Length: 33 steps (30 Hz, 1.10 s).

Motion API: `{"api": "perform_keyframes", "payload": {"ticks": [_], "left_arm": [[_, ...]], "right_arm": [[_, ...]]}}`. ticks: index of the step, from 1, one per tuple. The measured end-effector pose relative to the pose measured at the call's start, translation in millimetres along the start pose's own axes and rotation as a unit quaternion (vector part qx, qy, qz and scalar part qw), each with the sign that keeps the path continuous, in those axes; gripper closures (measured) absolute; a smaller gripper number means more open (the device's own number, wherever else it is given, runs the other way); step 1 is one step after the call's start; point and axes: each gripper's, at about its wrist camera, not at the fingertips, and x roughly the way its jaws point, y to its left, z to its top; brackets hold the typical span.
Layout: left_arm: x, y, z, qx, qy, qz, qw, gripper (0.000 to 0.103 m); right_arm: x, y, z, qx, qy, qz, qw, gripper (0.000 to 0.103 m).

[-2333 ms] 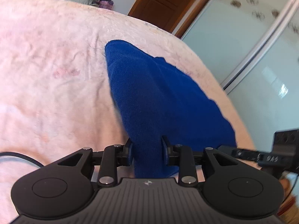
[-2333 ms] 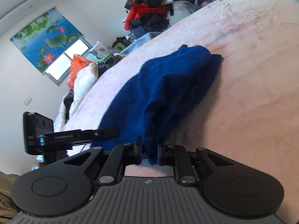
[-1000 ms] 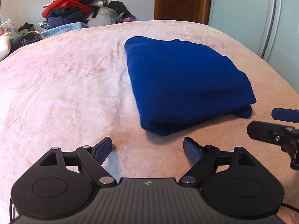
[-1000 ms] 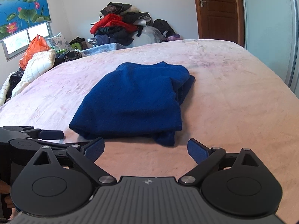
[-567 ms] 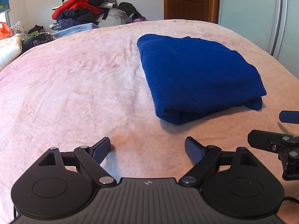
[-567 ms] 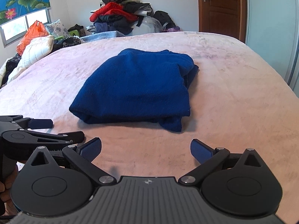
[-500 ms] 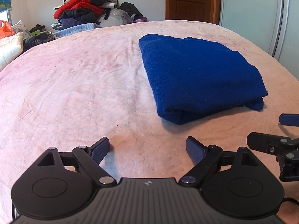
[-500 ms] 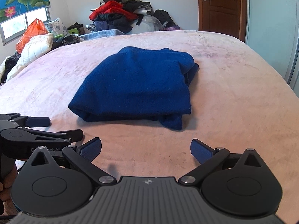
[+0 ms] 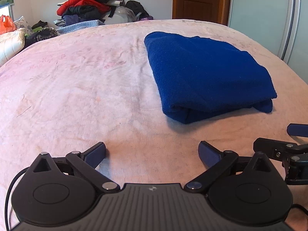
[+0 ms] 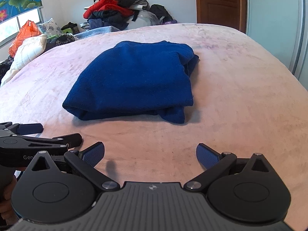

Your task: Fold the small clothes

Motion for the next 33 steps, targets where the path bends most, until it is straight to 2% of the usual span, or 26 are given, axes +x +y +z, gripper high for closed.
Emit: {"api": "perform_keyframes", "payload": {"ticks": [33], "left_arm": [[-1.9,-0.9,-4.4,0.000,-0.003,-0.001,1.0000,0.000]], "right_arm": [[-1.5,1.7,-1.5,-0.010,-0.001,0.002,1.000,0.001]]}}
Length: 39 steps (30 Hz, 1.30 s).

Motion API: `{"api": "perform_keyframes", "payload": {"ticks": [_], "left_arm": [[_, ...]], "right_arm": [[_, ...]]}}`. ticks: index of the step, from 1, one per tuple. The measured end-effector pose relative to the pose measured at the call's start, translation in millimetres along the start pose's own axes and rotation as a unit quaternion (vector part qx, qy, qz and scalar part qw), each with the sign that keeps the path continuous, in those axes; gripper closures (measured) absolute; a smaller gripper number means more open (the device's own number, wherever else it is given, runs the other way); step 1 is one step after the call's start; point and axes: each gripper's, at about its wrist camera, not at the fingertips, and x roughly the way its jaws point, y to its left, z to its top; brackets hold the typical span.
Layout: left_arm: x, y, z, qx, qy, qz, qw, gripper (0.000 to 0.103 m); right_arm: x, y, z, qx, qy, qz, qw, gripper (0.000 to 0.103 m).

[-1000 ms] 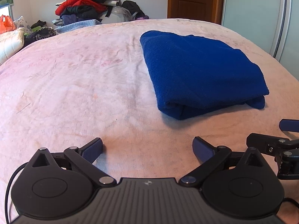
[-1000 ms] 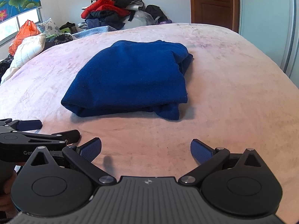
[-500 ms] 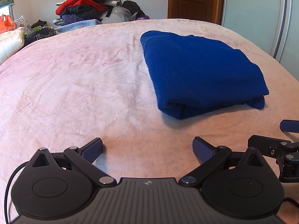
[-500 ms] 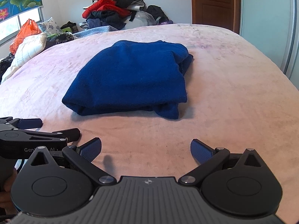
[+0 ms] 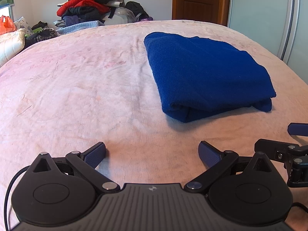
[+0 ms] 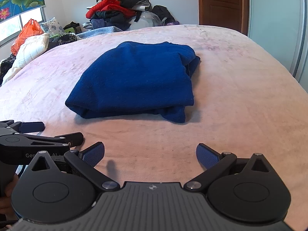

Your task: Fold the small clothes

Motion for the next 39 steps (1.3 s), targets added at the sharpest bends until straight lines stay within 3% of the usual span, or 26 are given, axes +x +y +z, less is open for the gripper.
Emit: {"api": "perform_keyframes", "payload": {"ticks": [39], "left_arm": [[1.9,0.9,-1.2,0.001,-0.001,-0.003,1.0000,0.000]], "right_arm": [[0.7,0.6,-1.2,-0.002,0.001,0.001,1.000,0.000]]}}
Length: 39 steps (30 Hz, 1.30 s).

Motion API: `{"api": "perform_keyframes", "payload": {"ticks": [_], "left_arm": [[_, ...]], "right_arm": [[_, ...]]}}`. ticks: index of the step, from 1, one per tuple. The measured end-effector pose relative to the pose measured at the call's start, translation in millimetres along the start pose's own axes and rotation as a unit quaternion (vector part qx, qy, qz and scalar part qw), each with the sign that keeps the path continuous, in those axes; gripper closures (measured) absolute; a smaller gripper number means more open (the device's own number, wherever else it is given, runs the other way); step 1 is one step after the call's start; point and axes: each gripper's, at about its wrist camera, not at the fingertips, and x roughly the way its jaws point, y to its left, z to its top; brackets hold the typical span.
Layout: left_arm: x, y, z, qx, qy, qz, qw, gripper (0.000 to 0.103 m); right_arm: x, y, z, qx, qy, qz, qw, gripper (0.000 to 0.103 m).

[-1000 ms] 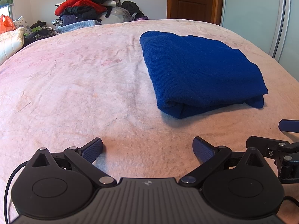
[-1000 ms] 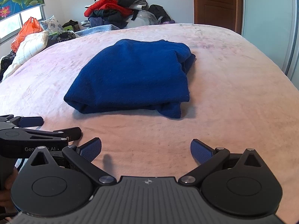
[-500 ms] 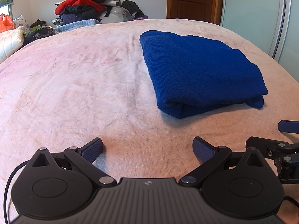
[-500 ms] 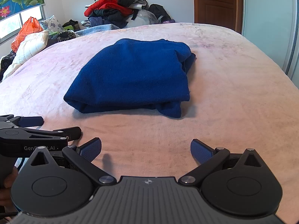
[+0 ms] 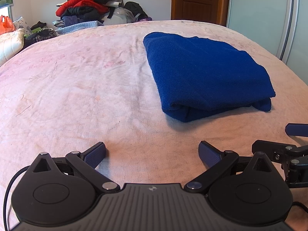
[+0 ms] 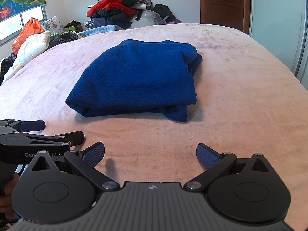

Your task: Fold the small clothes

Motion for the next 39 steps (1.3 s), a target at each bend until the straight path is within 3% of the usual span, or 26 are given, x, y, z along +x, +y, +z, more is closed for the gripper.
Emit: {"api": "perform_keyframes", "payload": {"ticks": [9,15,24,29,33,39], "left_arm": [[-3.3,4.5,4.1,-0.003,0.005,-0.005,1.0000,0.000],[-3.5,11.4,3.6,-0.007,-0.015,0.024,0.9996,0.000],[-2.8,14.9,-7.0,-0.002,-0.041,0.029,0.9987,0.000],[-2.1,17.1,-8.7,-0.009,-0.044,0.024,0.9987,0.000],[-1.8,16.5,-9.0,-0.011,-0.047,0.024,0.9986,0.000],[-1.3,16.8,-10.8,-0.012,-0.048,0.022,0.9985,0.000]], "right_arm": [[0.1,0.1,-0.1,0.014,-0.009,0.008,1.000,0.000],[8.6,-0.1,5.8,0.025,-0.021,0.020,0.999,0.000],[26.2,21.1,-1.6,-0.047,-0.032,-0.031,0.998,0.000],[25.2,15.1,-0.9,-0.033,-0.039,-0.031,0.998,0.001],[27.7,13.0,-3.9,-0.051,-0.039,-0.059,0.996,0.000],[30.7,6.3,-3.8,-0.040,-0.035,-0.044,0.998,0.000]]}}
